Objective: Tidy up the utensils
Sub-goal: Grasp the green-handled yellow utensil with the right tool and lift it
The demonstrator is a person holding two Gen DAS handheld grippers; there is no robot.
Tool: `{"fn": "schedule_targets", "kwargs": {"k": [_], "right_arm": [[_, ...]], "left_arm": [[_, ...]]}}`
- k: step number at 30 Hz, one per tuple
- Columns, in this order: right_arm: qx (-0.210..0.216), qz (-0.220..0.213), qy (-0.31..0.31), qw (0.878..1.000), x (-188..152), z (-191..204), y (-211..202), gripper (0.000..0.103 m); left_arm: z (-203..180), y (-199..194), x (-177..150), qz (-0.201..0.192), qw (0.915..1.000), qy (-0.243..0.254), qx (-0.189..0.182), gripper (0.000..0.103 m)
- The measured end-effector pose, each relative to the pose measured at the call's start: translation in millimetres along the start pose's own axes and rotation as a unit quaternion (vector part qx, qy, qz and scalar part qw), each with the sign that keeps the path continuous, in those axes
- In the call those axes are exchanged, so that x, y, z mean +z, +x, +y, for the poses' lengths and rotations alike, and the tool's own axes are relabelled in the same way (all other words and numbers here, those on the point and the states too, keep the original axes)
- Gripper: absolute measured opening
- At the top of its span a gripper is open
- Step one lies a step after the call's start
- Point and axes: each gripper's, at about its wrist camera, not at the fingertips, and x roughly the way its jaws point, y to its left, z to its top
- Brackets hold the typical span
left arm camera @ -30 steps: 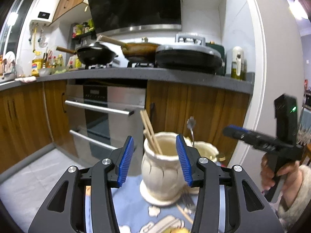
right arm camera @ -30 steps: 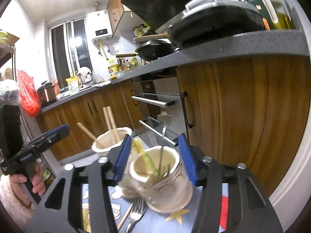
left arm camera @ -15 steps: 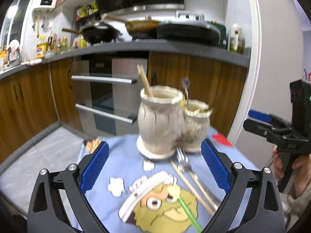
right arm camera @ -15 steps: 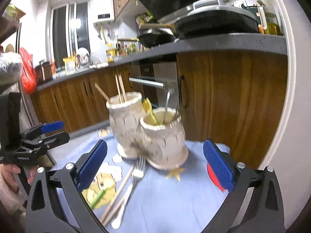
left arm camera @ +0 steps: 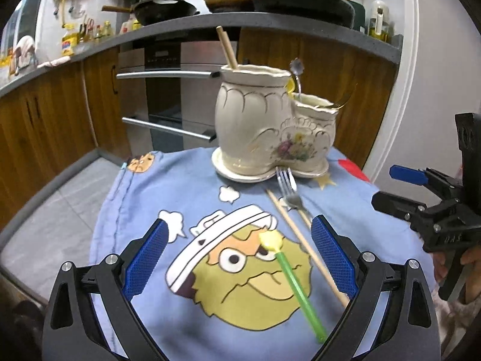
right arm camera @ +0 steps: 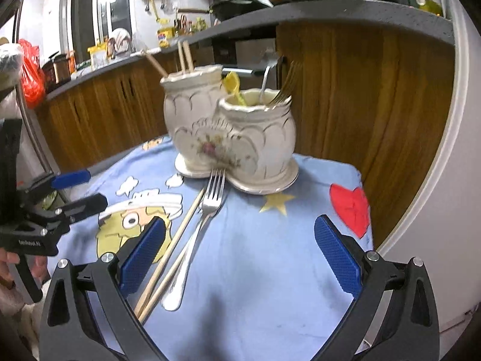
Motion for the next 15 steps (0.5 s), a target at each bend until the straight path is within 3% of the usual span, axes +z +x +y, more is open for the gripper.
{"fn": "schedule_targets", "kwargs": {"k": [9,12,15], "right_arm": [[0.024,0.038,0.024,0.999,-5.6,19.3,18.5,0.095],[0.038,0.056,0.032,0.997,-6.2,36.9,26.0,0.083],[0.044,0.074,0.018,0.996,-5.6,59.3,32.0,0.064]], "left_arm": [[22.2,-3.1,-0.2,0.006,0.9996,-0.016,0.020,0.095],[40.0,-3.3,2.5,0.009,0.9985,-0.050,0.018,0.095],[47.6,-3.9,3.9,0.009,0.9980,-0.057,0.028,0.095]]}}
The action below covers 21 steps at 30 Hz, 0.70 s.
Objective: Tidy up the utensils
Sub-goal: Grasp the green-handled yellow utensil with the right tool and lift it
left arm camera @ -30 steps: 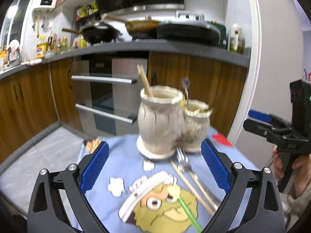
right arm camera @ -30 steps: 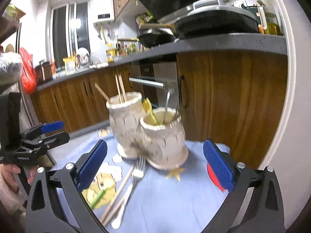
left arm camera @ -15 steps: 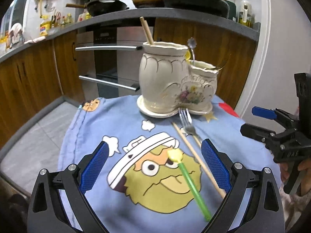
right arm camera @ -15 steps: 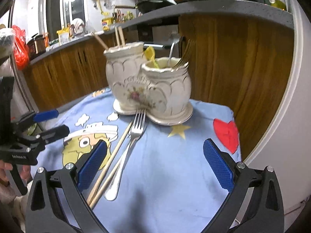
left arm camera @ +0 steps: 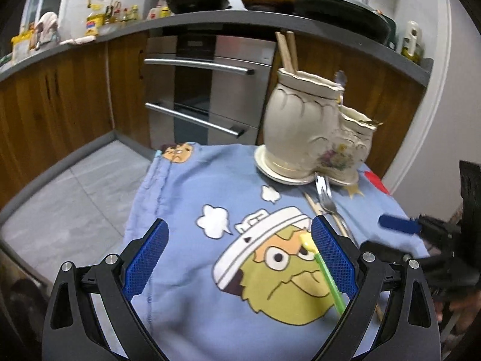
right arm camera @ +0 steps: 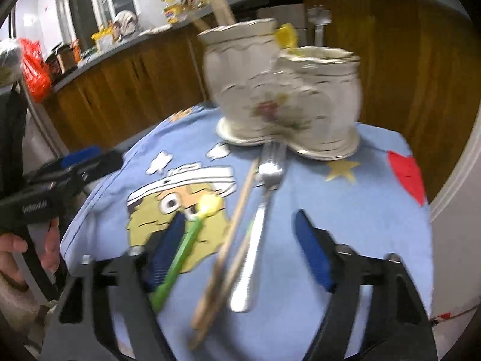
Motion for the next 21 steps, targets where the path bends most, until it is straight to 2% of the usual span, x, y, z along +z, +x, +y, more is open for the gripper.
{"fn": "schedule_targets", "kwargs": {"k": [2,3,5,7,9,11,15,18,21], "right_arm": [[0.006,0.020,-0.004,1.000,-0.2,11.6,7.8,0.052],[0.007,0.028,-0.006,1.000,-0.8,16.4,11.4,0.050],[0.009,0.048,-0.018,0.999,-2.4,28.8,20.6,0.036],[0.002,0.065,-0.027,0.998,-3.6,36.4,28.3,0.027],[-0.002,0.078,-0.029,0.997,-5.2,41.4,35.0,0.026],[-0.014,0.074,-0.036,0.997,-5.8,45.1,36.7,0.017],[0.005,0.075,-0.017,0.997,-5.1,40.2,37.0,0.009],[0.028,0.050,0.006,0.998,-1.8,27.6,20.2,0.009],[0.019,0.016,0.014,1.000,2.9,11.0,-2.8,0.009]], "left_arm": [[0.9,0.4,-0.3,-0.001,1.0000,0.003,0.002,0.095],[1.9,0.2,-0.5,-0.002,1.0000,0.001,0.000,0.095],[3.3,0.8,-0.5,-0.002,1.0000,-0.003,-0.005,0.095],[4.1,0.7,-0.9,-0.002,1.0000,-0.004,-0.008,0.095],[3.9,0.4,-1.2,-0.003,1.0000,0.000,-0.007,0.095],[2.4,-0.2,-1.4,-0.004,1.0000,0.006,-0.006,0.095],[0.6,0.2,-1.2,-0.002,0.9999,0.010,-0.004,0.095],[0.1,1.0,-0.9,0.001,1.0000,0.008,-0.003,0.095],[-5.0,5.0,-0.4,0.012,0.9999,0.006,-0.005,0.095]]}}
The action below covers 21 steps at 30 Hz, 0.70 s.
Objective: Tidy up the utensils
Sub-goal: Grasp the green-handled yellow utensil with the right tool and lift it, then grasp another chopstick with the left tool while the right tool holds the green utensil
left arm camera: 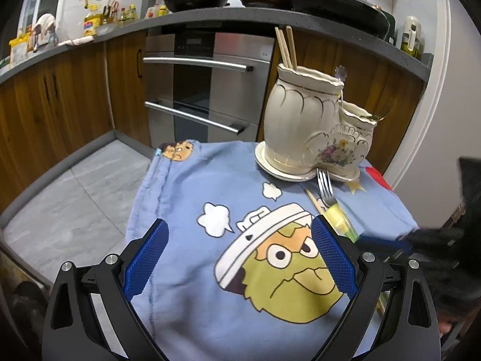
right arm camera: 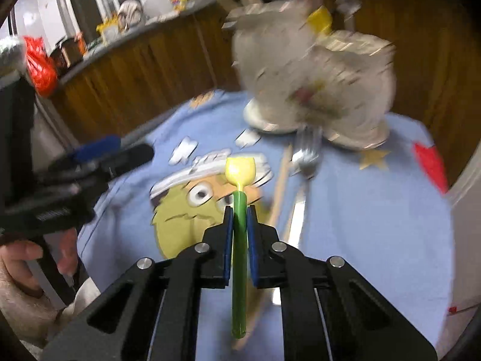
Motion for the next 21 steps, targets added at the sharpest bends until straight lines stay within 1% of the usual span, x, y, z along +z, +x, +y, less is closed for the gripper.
{"fn": "schedule_targets", "kwargs": {"k": [3,5,7,9,11,14,15,17,19,20,21], "right_arm": [[-0.017,-0.027,0.014,0.999,3.2,-20.6,-19.8,0.009],[-0.031,-0.042,0.022,0.998,2.6,-34.2,-30.1,0.009],[-0.033,-0.053,0.037,0.997,0.1,-47.4,-36.0,0.009],[-0.033,-0.059,0.047,0.997,-3.2,-58.4,-43.8,0.009],[-0.033,-0.062,0.054,0.996,-5.7,-67.9,-46.8,0.009],[-0.029,-0.068,0.066,0.995,-11.4,-80.6,-51.1,0.009],[-0.028,-0.070,0.067,0.995,-11.3,-83.4,-51.9,0.009],[-0.027,-0.073,0.066,0.995,-11.9,-87.4,-54.0,0.009],[-0.023,-0.076,0.067,0.995,-14.4,-91.9,-56.2,0.009],[-0.021,-0.078,0.069,0.994,-15.0,-94.5,-56.8,0.009],[-0.018,-0.080,0.070,0.994,-15.3,-97.1,-58.0,0.009]], "left_arm": [[-12.7,12.3,1.2,0.030,0.9993,-0.012,-0.018,0.095],[-28.2,24.8,1.8,0.056,0.9980,-0.013,-0.026,0.093],[-42.7,34.7,1.2,0.073,0.9971,-0.004,-0.020,0.092],[-59.7,43.1,-0.9,0.085,0.9962,0.008,-0.013,0.087],[-72.5,50.6,-2.8,0.100,0.9947,0.021,-0.006,0.072],[-88.1,61.4,-5.8,0.121,0.9921,0.033,0.001,0.058],[-92.5,64.9,-5.7,0.125,0.9915,0.035,0.004,0.056],[-97.4,71.0,-5.0,0.137,0.9899,0.034,0.010,0.040],[-100.1,76.0,-2.5,0.148,0.9886,0.029,0.006,0.035],[-102.3,79.0,-1.0,0.153,0.9878,0.028,0.008,0.027],[-104.1,81.4,0.0,0.156,0.9873,0.029,0.010,0.022]]}}
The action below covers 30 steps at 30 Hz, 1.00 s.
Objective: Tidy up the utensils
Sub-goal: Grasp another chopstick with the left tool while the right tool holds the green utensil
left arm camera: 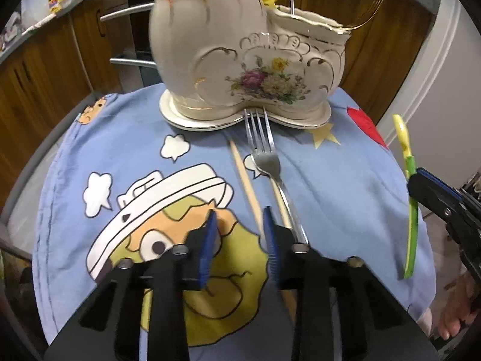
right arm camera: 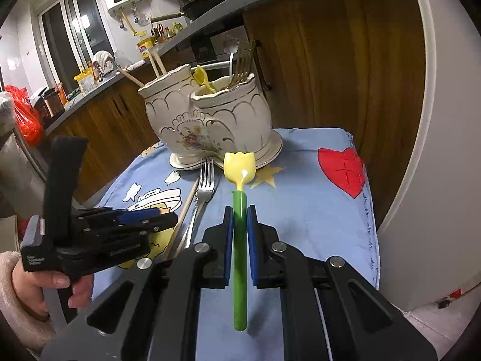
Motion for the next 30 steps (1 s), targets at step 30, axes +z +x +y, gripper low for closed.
{"fn": "schedule_targets", "kwargs": {"k": [30], "right_arm": [[0.026,-0.080,-0.024,0.996,22.3,11.7,-24.1,0.009]], "left_arm": [[52.5,-67.1,-4.8,-0.169,0.9816,0.034,-0.081,0.006]]}}
